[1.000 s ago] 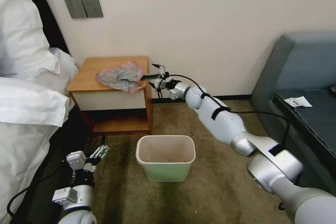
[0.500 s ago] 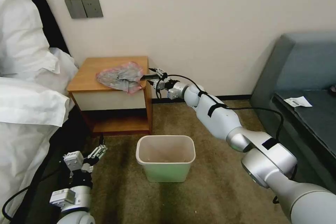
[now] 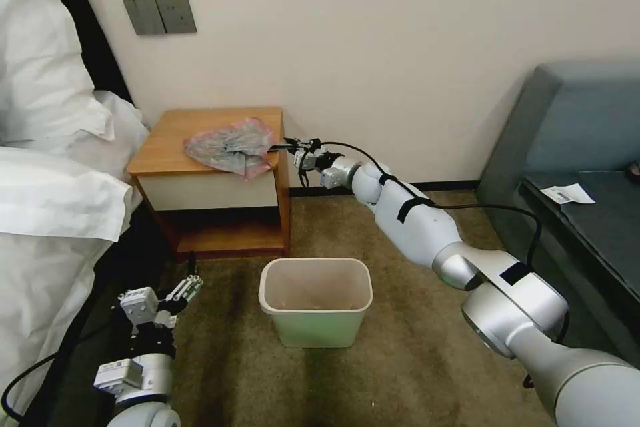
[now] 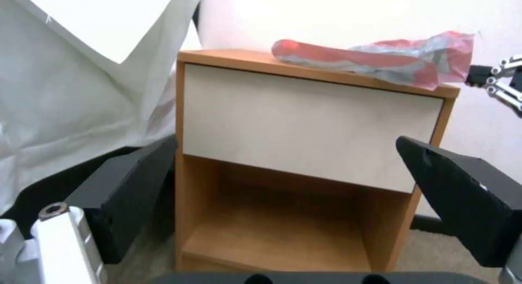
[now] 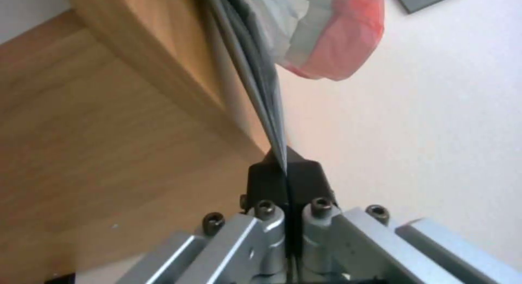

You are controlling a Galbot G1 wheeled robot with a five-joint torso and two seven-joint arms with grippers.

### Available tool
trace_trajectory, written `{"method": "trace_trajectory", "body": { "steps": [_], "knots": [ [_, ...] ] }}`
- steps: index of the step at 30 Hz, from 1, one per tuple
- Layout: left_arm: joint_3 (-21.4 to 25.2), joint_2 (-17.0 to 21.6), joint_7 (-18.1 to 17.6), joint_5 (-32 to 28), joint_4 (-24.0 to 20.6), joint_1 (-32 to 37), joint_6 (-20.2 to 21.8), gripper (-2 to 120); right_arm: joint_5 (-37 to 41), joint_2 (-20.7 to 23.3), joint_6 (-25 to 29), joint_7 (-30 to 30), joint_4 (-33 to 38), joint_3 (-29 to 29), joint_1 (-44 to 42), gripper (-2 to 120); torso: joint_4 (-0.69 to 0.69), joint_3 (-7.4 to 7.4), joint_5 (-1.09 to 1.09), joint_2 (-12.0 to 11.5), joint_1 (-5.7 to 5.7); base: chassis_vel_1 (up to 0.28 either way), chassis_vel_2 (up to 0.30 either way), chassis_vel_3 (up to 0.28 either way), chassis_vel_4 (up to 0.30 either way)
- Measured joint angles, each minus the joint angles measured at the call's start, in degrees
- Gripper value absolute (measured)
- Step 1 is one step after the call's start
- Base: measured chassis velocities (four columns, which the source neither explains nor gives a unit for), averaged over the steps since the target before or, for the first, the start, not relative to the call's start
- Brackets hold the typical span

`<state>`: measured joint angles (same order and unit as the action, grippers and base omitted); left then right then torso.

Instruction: Pick up the garbage bag from the table and place it over the trash can.

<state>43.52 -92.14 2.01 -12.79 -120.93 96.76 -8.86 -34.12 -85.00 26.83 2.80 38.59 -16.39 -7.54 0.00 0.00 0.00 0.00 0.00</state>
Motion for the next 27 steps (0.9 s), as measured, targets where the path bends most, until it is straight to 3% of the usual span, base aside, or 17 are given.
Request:
{"method": "trace_trajectory", "body": {
  "steps": [9, 12, 14, 15, 16, 19, 20, 21, 22, 25, 27],
  "knots": [
    [0.0, 0.0, -0.2, 0.3, 0.0, 0.0, 0.0, 100, 2.4, 2.7, -0.7, 0.0, 5.3, -0.5, -0.9, 0, 0.02, 0.00, 0.00, 0.0, 0.00, 0.000, 0.000, 0.000, 0.000],
    [0.0, 0.0, -0.2, 1.0, 0.4, 0.0, 0.0, 100, 10.8, 9.1, -7.4, -0.5, 17.0, -3.5, -3.9, 0, 0.01, 0.00, 0.00, 0.0, 0.00, 0.000, 0.000, 0.000, 0.000],
    [-0.1, 0.0, -0.3, 1.1, 0.6, 0.0, -0.1, 100, 13.0, 10.8, -9.4, -0.7, 20.3, -4.2, -4.9, 0, -0.01, 0.00, 0.00, 0.0, 0.00, 0.000, 0.000, 0.000, 0.000],
    [-0.3, 0.0, -0.3, 1.4, 1.0, 0.0, -0.3, 100, 17.2, 14.0, -13.5, -1.3, 27.3, -5.0, -7.5, 0, -0.02, -0.01, 0.00, 0.0, 0.00, 0.000, 0.000, 0.000, 0.000],
    [-0.3, 0.0, -0.3, 1.4, 1.0, 0.0, -0.3, 100, 17.2, 14.0, -13.5, -1.3, 27.3, -5.0, -7.5, 0, -0.02, -0.01, 0.00, 0.0, 0.00, 0.000, 0.000, 0.000, 0.000],
    [-1.3, 0.0, -0.4, 2.0, 2.3, -0.3, -0.5, 100, 23.2, 19.3, -21.2, -4.2, 42.4, -5.1, -16.6, 0, -0.02, -0.01, 0.02, 0.0, 0.00, 0.000, 0.000, 0.000, 0.000],
    [-1.3, 0.0, -0.4, 2.0, 2.3, -0.3, -0.5, 100, 23.2, 19.3, -21.2, -4.2, 42.4, -5.1, -16.6, 0, -0.02, -0.01, 0.02, 0.0, 0.00, 0.000, 0.000, 0.000, 0.000],
    [-1.9, 0.0, -0.5, 2.4, 2.8, -0.4, -0.5, 100, 24.2, 20.6, -23.1, -5.5, 47.7, -4.6, -20.6, 0, -0.01, -0.01, 0.02, 0.0, -0.01, 0.000, 0.000, 0.000, 0.000],
    [-1.9, 0.0, -0.5, 2.4, 2.8, -0.4, -0.5, 100, 24.2, 20.6, -23.1, -5.5, 47.7, -4.6, -20.6, 0, -0.01, -0.01, 0.02, 0.0, -0.01, 0.000, 0.000, 0.000, 0.000],
    [-2.9, 0.0, -0.6, 3.0, 3.7, -0.4, -0.5, 100, 23.0, 22.7, -24.8, -6.3, 57.3, -4.0, -28.6, 0, -0.01, -0.01, 0.00, 0.0, 0.00, 0.000, 0.000, 0.000, 0.000],
    [-3.0, 0.0, -0.7, 3.0, 3.9, -0.4, -0.6, 100, 22.0, 22.9, -24.9, -6.4, 58.8, -3.9, -30.4, 0, 0.00, -0.01, 0.00, 0.0, -0.01, 0.000, 0.000, 0.000, 0.000]
  ]
}}
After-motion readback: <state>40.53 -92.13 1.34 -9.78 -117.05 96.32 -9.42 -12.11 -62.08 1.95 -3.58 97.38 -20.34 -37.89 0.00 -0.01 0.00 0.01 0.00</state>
